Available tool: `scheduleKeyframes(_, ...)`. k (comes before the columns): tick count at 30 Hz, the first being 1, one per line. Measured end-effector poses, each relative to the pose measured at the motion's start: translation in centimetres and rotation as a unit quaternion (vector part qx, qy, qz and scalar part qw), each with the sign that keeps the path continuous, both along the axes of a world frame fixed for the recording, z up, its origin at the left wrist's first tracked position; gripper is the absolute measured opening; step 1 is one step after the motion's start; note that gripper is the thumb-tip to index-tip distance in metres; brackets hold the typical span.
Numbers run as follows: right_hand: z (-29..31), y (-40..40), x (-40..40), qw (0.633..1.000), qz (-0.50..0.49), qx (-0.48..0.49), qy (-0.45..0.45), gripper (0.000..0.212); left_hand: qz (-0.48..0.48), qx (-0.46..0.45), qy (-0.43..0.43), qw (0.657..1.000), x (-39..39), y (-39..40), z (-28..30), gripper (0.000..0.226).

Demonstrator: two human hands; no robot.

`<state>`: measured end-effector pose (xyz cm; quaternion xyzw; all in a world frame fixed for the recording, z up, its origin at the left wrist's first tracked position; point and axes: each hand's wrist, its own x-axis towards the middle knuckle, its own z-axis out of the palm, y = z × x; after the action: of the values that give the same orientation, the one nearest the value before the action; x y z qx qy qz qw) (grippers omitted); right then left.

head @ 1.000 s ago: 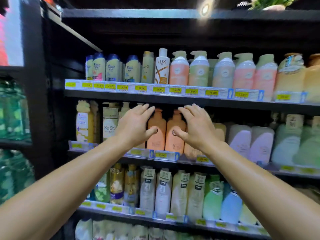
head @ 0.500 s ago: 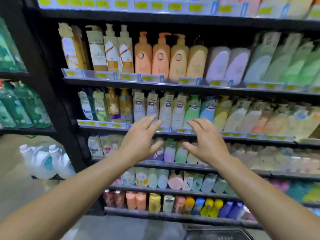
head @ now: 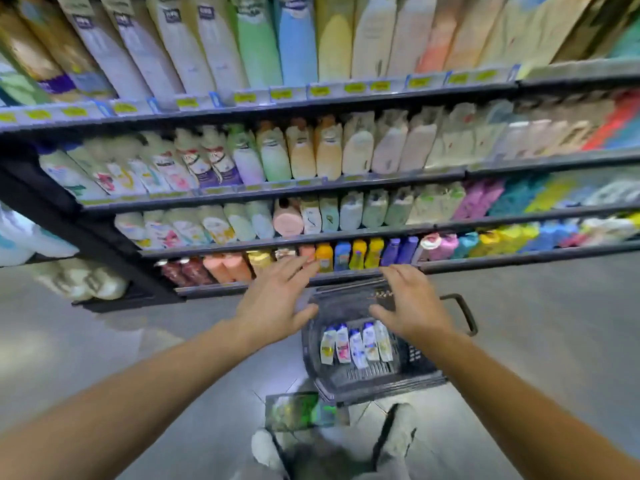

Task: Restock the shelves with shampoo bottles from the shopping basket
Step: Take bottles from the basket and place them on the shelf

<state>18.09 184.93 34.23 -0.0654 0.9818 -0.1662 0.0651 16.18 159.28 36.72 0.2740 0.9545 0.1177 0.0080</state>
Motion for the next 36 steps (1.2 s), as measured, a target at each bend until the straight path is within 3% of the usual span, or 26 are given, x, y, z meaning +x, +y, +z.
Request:
scheduleKeyframes(7, -8.8, 12.3, 1.2, 0.989, -0.030, -0.028, -0.142, 0.067, 0.041, 0.007, -0.107, 0.993, 0.6, 11.3, -8.1, 0.072)
scheduleKeyframes(13, -15.6, 17.1, 0.8, 0.973, -0.059, -0.076, -0.208, 0.061, 0.115, 0.056, -0.194, 0.973, 0.3, 16.5, -16.0, 0.067)
scheduleKeyframes(18, -22.6, 18.0, -0.6, 0.953, -0.101, -0.106, -0.266, 0.049, 0.152, 0.043, -0.269, 0.950, -0.6, 18.4, -24.2, 0.065)
scheduleKeyframes(22, -29.3, 17.3, -2.1, 0.942, -0.109, -0.115, -0.297, 0.059, 0.198, 0.024, -0.314, 0.928, -2.0, 18.9, -32.0, 0.067)
scheduleKeyframes(26, -37.4, 16.2, -4.3, 0.931, -0.115, -0.108, -0.328, 0.062, 0.182, 0.024, -0.381, 0.906, -3.3, 18.8, -41.0, 0.069)
scheduleKeyframes(36, -59.8, 13.8, -9.3, 0.903, -0.155, -0.071, -0.395, 0.058, 0.202, -0.004, -0.423, 0.883, -6.0, 18.8, -62.5, 0.069)
